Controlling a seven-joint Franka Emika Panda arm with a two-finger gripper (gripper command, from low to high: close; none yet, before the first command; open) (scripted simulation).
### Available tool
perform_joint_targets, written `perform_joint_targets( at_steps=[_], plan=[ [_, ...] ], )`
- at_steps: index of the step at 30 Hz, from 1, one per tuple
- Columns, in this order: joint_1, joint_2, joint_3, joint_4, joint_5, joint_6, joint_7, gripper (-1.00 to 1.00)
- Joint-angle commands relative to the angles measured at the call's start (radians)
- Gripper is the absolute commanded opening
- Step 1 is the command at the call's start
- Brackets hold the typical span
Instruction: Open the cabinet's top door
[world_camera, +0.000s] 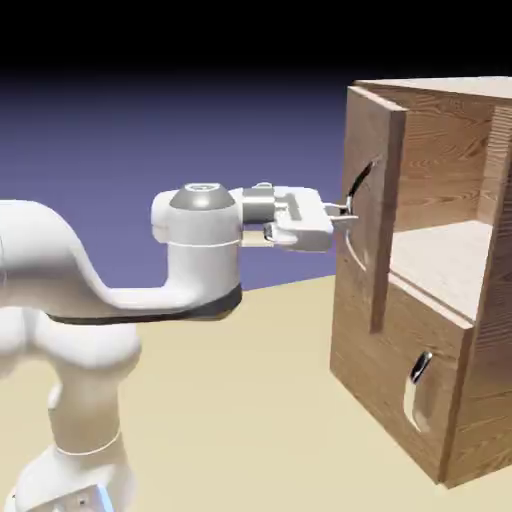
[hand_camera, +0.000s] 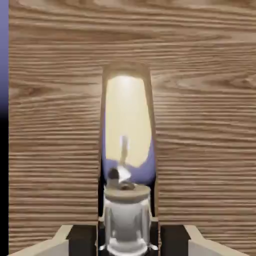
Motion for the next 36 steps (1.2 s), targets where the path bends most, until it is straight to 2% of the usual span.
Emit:
perform_joint_targets(
  at_steps=[1, 10, 20, 27, 36],
  plan=[
    [-0.014, -0.011, 0.036, -0.021, 0.036, -0.027, -0.003, -1.00],
    [-0.047, -0.081, 0.363, -0.139, 0.377, -0.279, -0.019, -1.00],
    [0.009, -0.010, 0.725, -0.131, 0.755, -0.565, 0.025, -1.00],
    [0.011, 0.163, 0.979, -0.026, 1.020, -0.785, 0.100, -1.00],
    [-0.124, 0.485, 1.282, 0.244, 1.294, -1.101, 0.226, -1.00]
  ],
)
